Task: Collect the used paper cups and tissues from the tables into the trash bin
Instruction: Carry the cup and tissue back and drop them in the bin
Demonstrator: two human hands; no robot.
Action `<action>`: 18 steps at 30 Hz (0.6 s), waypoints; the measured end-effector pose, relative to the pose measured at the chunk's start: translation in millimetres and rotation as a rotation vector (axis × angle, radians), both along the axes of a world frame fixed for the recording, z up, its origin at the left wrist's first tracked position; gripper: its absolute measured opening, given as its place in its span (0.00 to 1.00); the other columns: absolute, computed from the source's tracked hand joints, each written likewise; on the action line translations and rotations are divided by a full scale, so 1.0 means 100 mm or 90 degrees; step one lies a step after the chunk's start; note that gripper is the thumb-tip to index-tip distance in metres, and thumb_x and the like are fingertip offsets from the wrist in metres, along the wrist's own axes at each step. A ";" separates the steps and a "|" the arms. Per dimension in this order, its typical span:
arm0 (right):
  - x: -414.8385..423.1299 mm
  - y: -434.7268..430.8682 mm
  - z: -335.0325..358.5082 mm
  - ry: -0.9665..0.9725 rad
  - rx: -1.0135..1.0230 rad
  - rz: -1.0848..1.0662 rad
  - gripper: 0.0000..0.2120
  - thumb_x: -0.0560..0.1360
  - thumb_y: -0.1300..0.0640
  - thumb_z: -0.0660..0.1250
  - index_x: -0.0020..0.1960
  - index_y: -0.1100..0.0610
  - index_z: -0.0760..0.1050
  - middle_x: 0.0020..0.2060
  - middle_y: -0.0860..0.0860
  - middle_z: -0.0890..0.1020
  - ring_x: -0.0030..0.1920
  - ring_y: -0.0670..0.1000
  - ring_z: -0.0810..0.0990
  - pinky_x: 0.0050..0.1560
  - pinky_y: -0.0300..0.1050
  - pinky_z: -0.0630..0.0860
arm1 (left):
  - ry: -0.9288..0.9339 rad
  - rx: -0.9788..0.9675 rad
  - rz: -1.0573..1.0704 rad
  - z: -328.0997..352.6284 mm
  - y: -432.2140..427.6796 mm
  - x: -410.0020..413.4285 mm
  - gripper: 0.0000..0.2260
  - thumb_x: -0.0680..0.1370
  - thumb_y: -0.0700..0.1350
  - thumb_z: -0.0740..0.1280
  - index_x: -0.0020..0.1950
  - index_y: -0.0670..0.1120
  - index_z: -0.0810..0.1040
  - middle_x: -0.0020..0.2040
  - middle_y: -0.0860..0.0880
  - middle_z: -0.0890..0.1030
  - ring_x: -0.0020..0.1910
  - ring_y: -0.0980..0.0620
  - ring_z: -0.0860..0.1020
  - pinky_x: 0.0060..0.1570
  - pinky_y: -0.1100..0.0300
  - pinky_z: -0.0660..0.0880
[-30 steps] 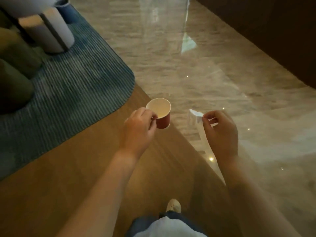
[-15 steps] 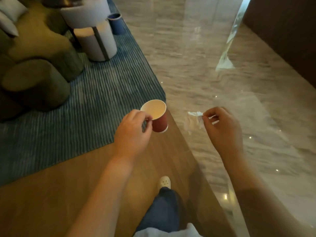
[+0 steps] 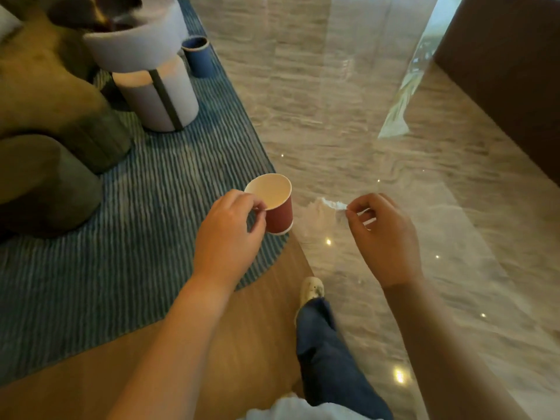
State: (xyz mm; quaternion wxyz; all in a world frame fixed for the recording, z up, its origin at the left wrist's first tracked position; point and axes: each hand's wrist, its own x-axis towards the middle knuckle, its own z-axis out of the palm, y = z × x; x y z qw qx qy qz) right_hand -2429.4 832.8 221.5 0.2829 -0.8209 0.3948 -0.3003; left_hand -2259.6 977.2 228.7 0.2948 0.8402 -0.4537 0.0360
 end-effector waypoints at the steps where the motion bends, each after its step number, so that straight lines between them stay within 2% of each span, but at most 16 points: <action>1: 0.17 -0.17 -0.03 0.003 0.005 0.007 0.03 0.75 0.58 0.67 0.44 0.51 0.76 0.42 0.41 0.77 0.41 0.40 0.77 0.38 0.34 0.74 | -0.003 0.001 0.009 -0.02 -0.15 0.16 0.05 0.76 0.44 0.67 0.50 0.46 0.78 0.47 0.53 0.76 0.49 0.54 0.74 0.45 0.64 0.68; 5: 0.86 -1.00 -0.04 -0.022 0.004 0.031 0.01 0.75 0.58 0.67 0.45 0.53 0.77 0.42 0.42 0.77 0.41 0.41 0.77 0.38 0.33 0.73 | -0.012 0.018 0.037 -0.02 -0.88 0.81 0.04 0.75 0.45 0.67 0.49 0.48 0.77 0.47 0.54 0.75 0.49 0.54 0.75 0.44 0.62 0.70; 10: 1.87 -2.14 0.17 -0.017 0.018 0.047 0.03 0.75 0.57 0.66 0.44 0.50 0.75 0.43 0.41 0.77 0.41 0.39 0.77 0.36 0.28 0.69 | -0.030 0.037 0.072 0.21 -1.83 1.68 0.04 0.75 0.44 0.67 0.49 0.47 0.78 0.46 0.53 0.76 0.47 0.52 0.75 0.41 0.59 0.71; 14: 2.73 -2.72 0.25 -0.043 0.037 0.100 0.02 0.75 0.57 0.66 0.44 0.51 0.76 0.43 0.42 0.77 0.41 0.39 0.77 0.38 0.24 0.68 | -0.028 0.032 0.151 0.25 -2.27 2.34 0.05 0.75 0.45 0.67 0.49 0.47 0.78 0.46 0.53 0.76 0.46 0.53 0.75 0.41 0.61 0.70; 18: 3.54 -3.06 0.10 -0.048 0.098 0.162 0.05 0.74 0.58 0.66 0.42 0.49 0.75 0.42 0.41 0.76 0.41 0.39 0.76 0.39 0.31 0.72 | -0.036 0.079 0.192 0.18 -2.48 2.92 0.05 0.75 0.44 0.68 0.49 0.46 0.78 0.46 0.51 0.77 0.45 0.53 0.75 0.41 0.62 0.68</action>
